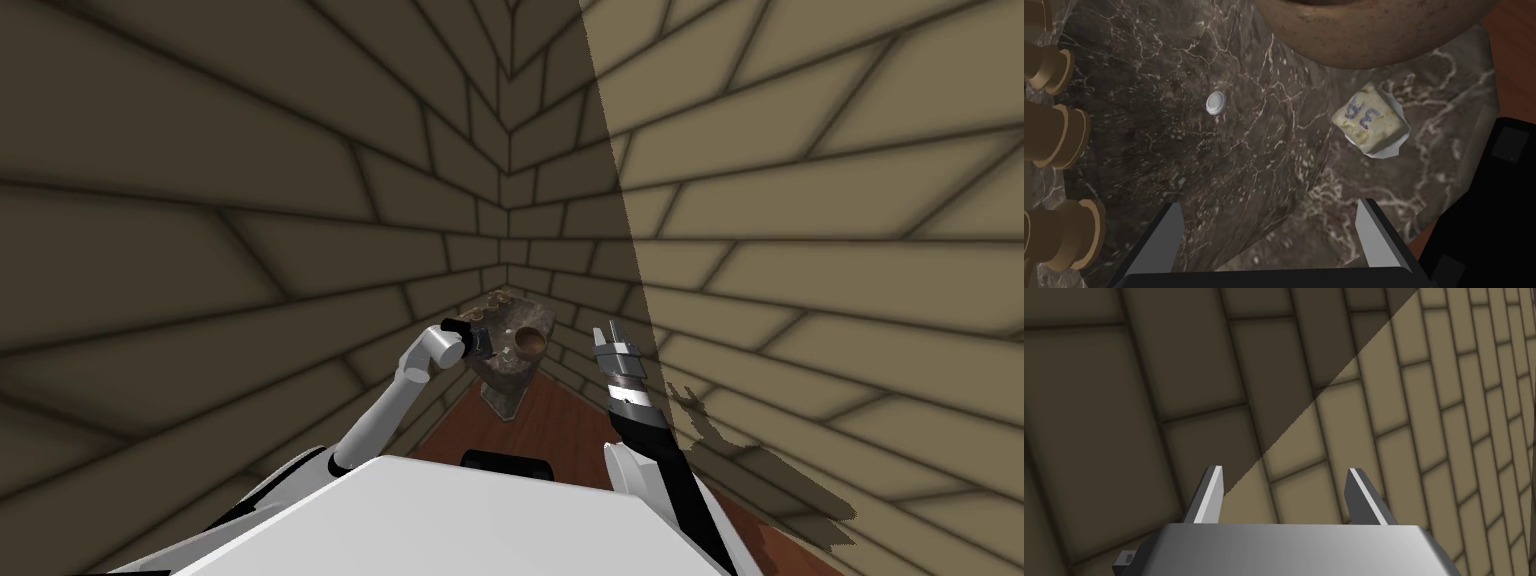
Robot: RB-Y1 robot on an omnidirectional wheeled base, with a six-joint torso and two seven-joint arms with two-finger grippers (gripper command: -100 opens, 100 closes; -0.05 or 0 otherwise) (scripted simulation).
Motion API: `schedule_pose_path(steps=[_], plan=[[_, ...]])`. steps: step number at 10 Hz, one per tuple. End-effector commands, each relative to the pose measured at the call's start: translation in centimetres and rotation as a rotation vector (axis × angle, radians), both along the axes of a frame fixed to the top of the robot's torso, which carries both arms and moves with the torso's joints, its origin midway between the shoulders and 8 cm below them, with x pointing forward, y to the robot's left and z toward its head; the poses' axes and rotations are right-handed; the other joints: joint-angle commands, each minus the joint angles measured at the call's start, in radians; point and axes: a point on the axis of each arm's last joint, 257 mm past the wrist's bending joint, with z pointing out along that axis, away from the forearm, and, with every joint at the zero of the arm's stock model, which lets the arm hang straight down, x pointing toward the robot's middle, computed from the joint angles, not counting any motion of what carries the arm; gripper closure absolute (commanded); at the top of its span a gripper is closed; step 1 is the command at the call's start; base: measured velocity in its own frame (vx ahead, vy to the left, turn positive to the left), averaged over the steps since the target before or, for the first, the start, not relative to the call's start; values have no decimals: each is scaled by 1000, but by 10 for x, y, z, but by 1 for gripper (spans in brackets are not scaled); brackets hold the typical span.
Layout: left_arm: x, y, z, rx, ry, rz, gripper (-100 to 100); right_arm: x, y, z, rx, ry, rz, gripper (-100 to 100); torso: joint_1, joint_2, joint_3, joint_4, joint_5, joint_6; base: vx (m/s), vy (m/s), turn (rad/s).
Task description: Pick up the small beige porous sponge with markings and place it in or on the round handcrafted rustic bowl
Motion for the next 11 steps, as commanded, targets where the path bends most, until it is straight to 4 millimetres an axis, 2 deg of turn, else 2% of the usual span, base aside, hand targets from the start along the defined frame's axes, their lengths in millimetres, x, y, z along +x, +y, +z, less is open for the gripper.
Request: schedule_pose_path(steps=[1,6,11], plan=[[-4,1,-4,11,26,0,-100,0,0,0,0,0,0,0,0,0,0,0,0,0,-1,15,10],[-16,-9,-6,52,138,-6,-100,0,0,0,0,0,0,0,-1,-1,0,0,0,0,6,17,-85],[-31,-5,-12,119,235,0,-100,0,0,0,0,0,0,0,-3,-1,-1,0,-1,0,15,0,-69]])
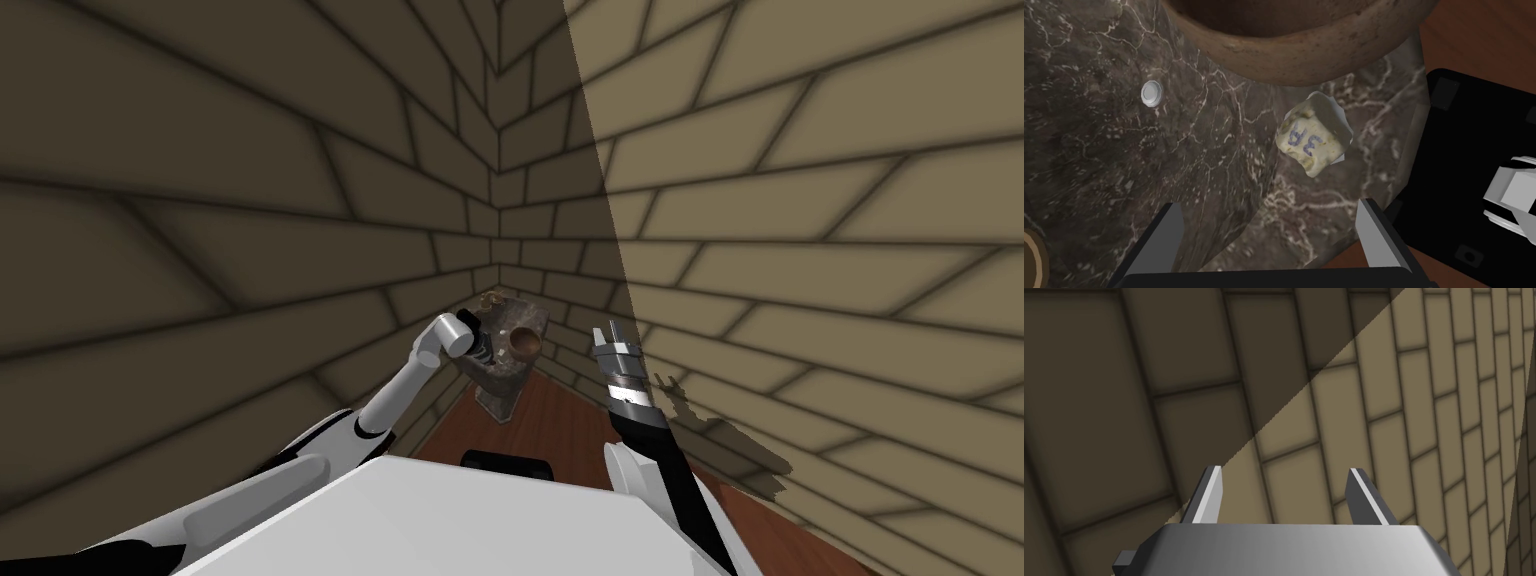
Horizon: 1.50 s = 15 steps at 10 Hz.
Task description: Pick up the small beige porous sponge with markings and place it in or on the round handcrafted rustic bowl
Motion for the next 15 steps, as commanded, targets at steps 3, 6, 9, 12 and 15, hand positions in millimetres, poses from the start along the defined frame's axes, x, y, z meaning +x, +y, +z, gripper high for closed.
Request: schedule_pose_path(steps=[3,6,9,12,15], plan=[[-11,4,-1,59,65,8,-100,0,0,0,0,0,0,0,0,0,0,0,0,0,20,-15,-68],[-18,9,-2,95,101,13,-100,0,0,0,0,0,0,0,-1,0,0,0,0,0,20,-19,-46],[-28,17,-1,152,148,23,-100,0,0,0,0,0,0,0,-2,-1,-1,0,-1,0,31,-36,-63],[-38,25,-1,204,192,32,-100,0,0,0,0,0,0,0,-1,0,0,0,0,0,18,-29,-35],[-41,28,-3,219,204,33,-100,0,0,0,0,0,0,0,-2,1,0,0,0,0,10,-31,-21]])
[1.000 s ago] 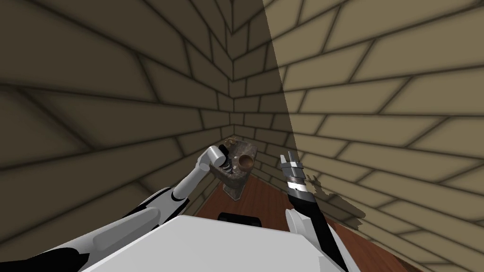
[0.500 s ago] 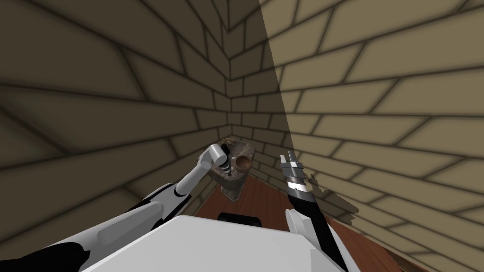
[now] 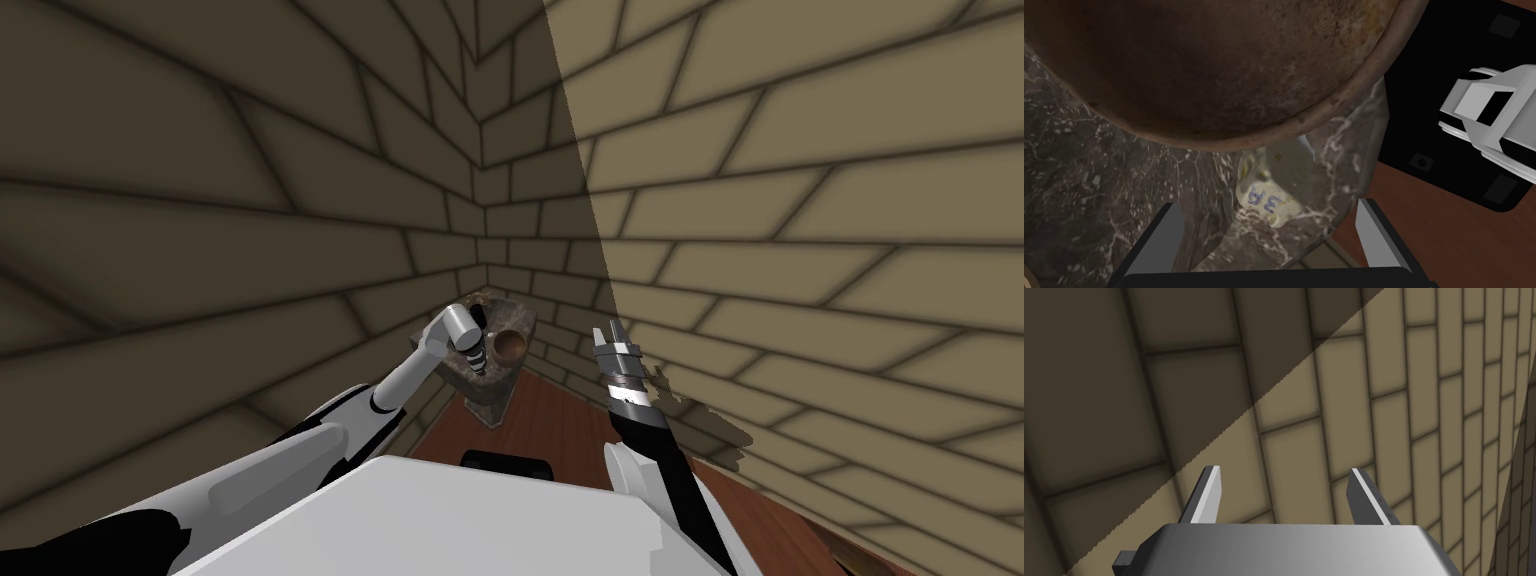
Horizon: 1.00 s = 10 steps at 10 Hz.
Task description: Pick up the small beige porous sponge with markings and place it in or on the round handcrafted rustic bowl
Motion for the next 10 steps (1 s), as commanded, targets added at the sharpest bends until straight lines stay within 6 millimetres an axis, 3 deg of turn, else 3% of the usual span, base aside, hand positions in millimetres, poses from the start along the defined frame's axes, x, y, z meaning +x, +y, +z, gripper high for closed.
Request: schedule_pose_path(steps=[1,2,6,7,10], plan=[[0,0,0,0,0,0,0,0,0,0,0,0,0,0,0,0,0,0,0,0,0,0,0],[5,1,-6,-2,-2,1,-100,0,0,0,0,0,0,0,1,0,0,0,0,0,-12,-9,-11],[14,4,-16,-2,-4,4,-100,0,0,0,0,0,0,0,1,2,1,1,0,0,-24,-9,-8],[14,4,-16,-3,-5,2,100,0,0,0,0,0,0,0,1,2,1,0,0,0,0,0,0],[14,4,-16,-3,-4,2,100,0,0,0,0,0,0,0,1,0,0,0,0,0,0,0,0]])
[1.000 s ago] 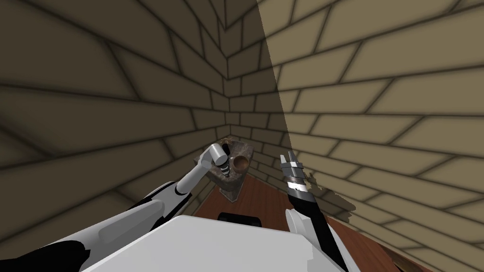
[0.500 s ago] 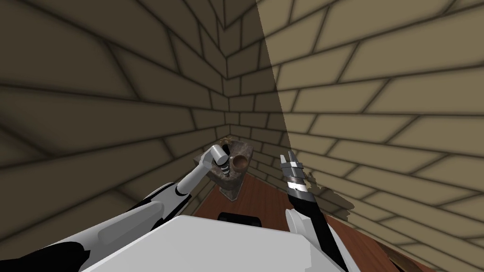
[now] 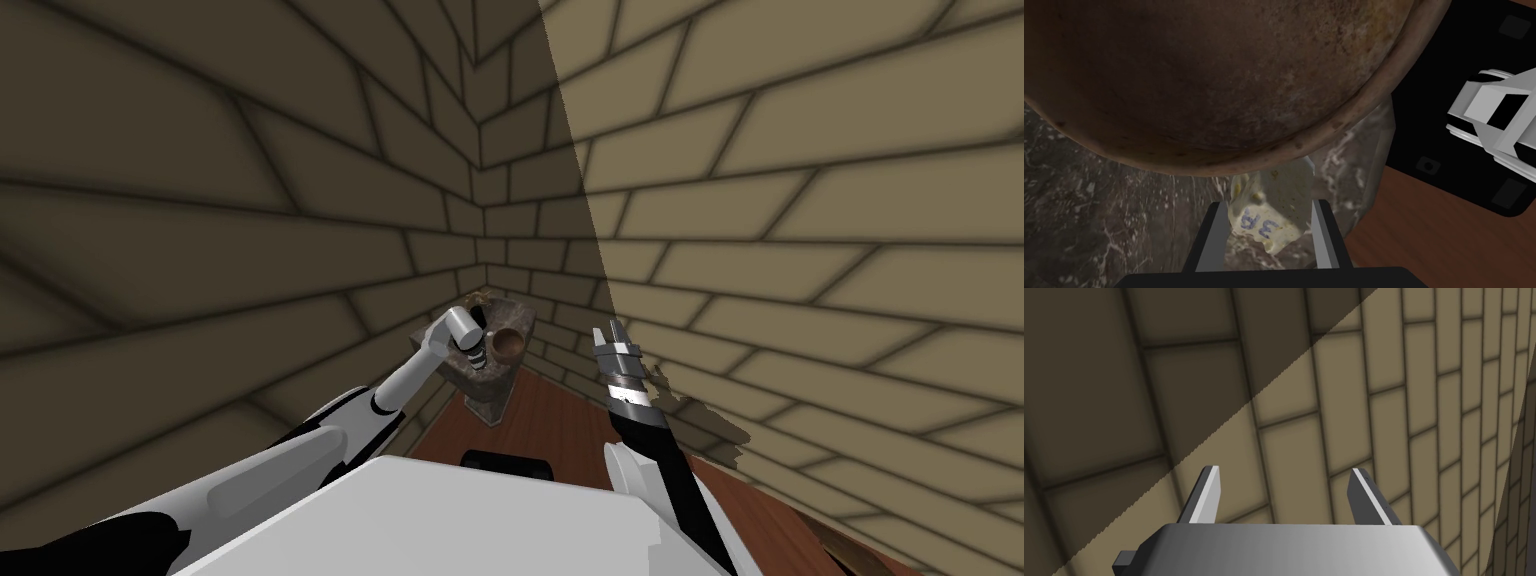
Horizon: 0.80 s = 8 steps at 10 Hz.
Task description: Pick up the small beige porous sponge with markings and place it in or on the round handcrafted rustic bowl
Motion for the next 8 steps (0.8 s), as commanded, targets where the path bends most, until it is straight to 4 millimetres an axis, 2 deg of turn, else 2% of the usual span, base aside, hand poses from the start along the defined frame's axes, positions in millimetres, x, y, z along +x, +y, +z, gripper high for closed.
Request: schedule_pose_path(steps=[1,2,3,5,6,7,8], plan=[[0,0,0,0,0,0,100,0,0,0,0,0,0,0,0,0,0,0,0,0,0,0,0],[0,0,0,0,0,0,0,0,0,0,0,0,0,0,0,0,0,0,0,0,0,0,0],[-5,-2,5,1,2,0,100,0,0,0,0,0,0,0,0,0,0,0,0,0,21,7,14],[-12,-4,14,2,4,-2,100,0,0,0,0,0,0,0,1,-2,-1,0,0,0,35,14,13],[-9,-4,11,1,2,-3,100,0,0,0,0,0,0,0,1,-2,-1,0,0,0,12,7,0],[-10,-4,11,1,3,-2,0,0,0,0,0,0,0,0,1,-1,-1,-1,0,0,0,0,0],[-3,-7,13,-16,-23,-9,100,0,0,0,0,0,0,0,0,-1,-1,0,0,0,-40,26,46]])
